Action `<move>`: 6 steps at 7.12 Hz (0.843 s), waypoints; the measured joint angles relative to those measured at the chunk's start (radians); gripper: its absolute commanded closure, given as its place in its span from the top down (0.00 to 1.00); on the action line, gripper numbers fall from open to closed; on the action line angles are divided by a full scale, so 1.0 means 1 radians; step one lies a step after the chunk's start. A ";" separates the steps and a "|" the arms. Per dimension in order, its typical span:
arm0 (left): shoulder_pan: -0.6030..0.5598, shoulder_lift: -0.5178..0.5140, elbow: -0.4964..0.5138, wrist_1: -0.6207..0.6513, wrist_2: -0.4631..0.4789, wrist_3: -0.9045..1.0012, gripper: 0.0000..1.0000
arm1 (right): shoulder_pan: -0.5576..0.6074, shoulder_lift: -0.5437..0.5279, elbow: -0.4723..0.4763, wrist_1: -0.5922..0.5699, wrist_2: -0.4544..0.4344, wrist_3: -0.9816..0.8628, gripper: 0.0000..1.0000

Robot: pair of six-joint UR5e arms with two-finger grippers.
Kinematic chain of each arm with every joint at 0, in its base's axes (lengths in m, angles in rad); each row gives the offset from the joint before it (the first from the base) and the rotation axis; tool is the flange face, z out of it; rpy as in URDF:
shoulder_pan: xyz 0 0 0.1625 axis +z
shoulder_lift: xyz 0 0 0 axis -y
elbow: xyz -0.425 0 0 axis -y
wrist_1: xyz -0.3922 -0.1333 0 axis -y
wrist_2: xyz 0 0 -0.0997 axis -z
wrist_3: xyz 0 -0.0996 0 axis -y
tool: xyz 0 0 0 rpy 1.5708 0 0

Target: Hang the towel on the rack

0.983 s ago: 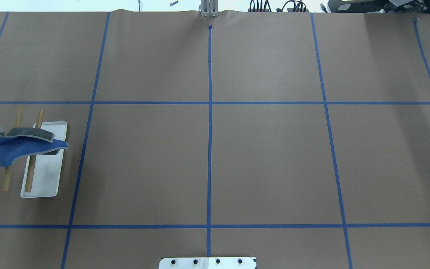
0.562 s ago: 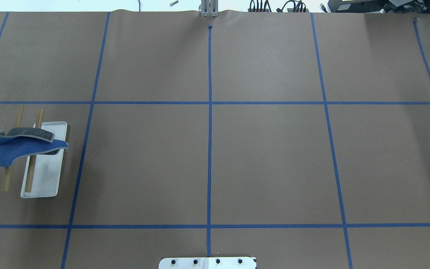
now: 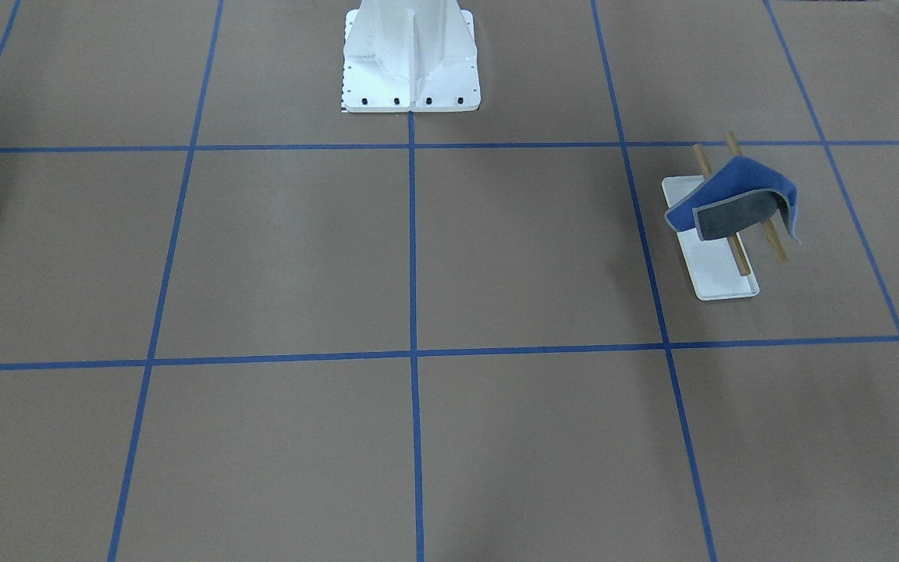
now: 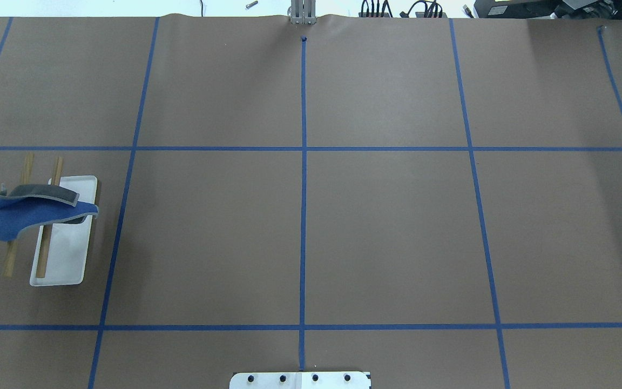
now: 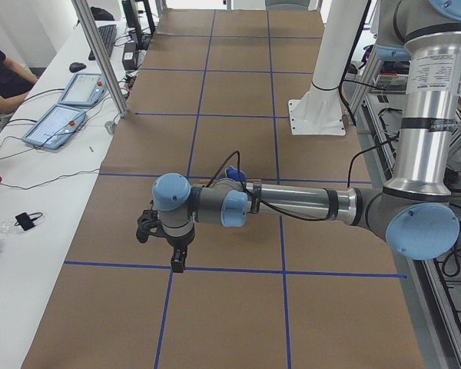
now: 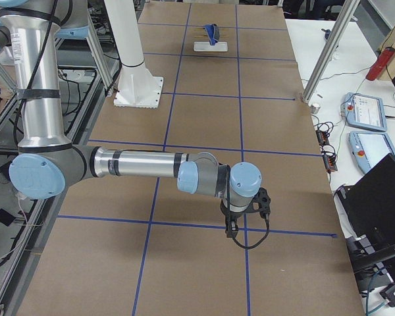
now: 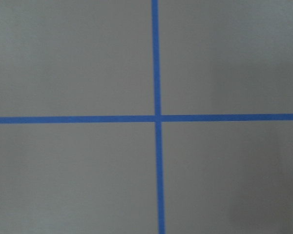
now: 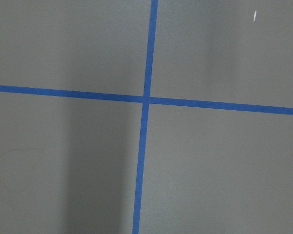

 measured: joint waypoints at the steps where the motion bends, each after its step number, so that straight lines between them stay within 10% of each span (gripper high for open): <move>1: -0.008 0.001 0.002 0.011 0.007 0.016 0.98 | 0.000 -0.001 0.008 0.000 0.002 0.016 1.00; 6: -0.010 0.022 0.062 -0.124 0.017 0.028 0.98 | 0.001 0.000 0.011 0.002 0.003 0.021 1.00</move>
